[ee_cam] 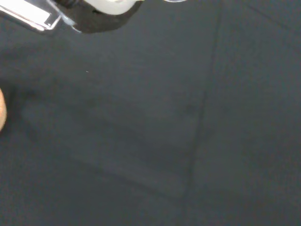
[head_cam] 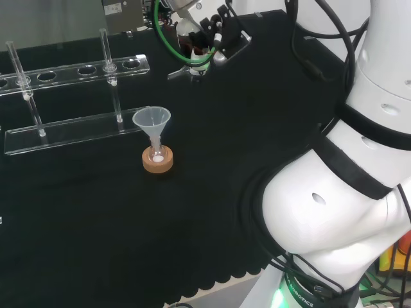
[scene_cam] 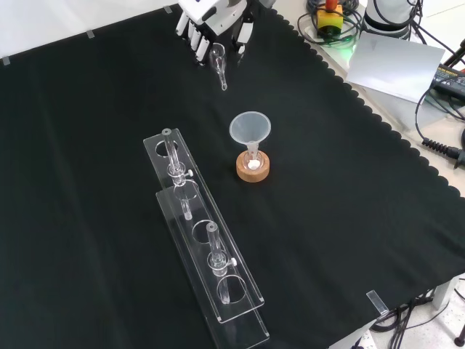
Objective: Put the weighing funnel back on the table.
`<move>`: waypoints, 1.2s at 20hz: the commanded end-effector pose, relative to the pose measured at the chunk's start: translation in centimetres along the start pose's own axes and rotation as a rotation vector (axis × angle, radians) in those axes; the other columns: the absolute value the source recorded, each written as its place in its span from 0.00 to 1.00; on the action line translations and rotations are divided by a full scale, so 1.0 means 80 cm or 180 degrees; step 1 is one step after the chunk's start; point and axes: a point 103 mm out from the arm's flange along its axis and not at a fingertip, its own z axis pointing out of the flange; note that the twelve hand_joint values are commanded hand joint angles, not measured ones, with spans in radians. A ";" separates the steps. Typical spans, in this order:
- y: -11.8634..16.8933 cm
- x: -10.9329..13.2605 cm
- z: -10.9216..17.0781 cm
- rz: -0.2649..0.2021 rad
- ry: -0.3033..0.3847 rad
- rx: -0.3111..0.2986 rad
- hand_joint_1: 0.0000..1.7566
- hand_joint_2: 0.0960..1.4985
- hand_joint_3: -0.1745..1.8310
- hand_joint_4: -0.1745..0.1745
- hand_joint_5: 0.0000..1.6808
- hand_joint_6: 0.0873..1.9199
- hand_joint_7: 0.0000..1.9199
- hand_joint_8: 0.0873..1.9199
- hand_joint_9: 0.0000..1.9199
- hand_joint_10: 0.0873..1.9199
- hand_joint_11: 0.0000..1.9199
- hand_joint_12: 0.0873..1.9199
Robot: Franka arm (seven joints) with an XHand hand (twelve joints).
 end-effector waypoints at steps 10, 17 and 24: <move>0.029 -0.019 0.078 -0.0177 0.0772 -0.0223 0.58 0.71 0.09 1.00 0.59 0.49 0.51 0.26 0.58 0.13 0.35 0.59; 0.050 -0.026 0.113 -0.0134 0.0831 -0.0156 0.58 0.71 0.09 1.00 0.59 0.49 0.51 0.26 0.58 0.13 0.35 0.59; 0.077 -0.009 0.137 -0.0200 0.0862 -0.0091 0.58 0.71 0.09 1.00 0.59 0.49 0.50 0.26 0.58 0.13 0.35 0.59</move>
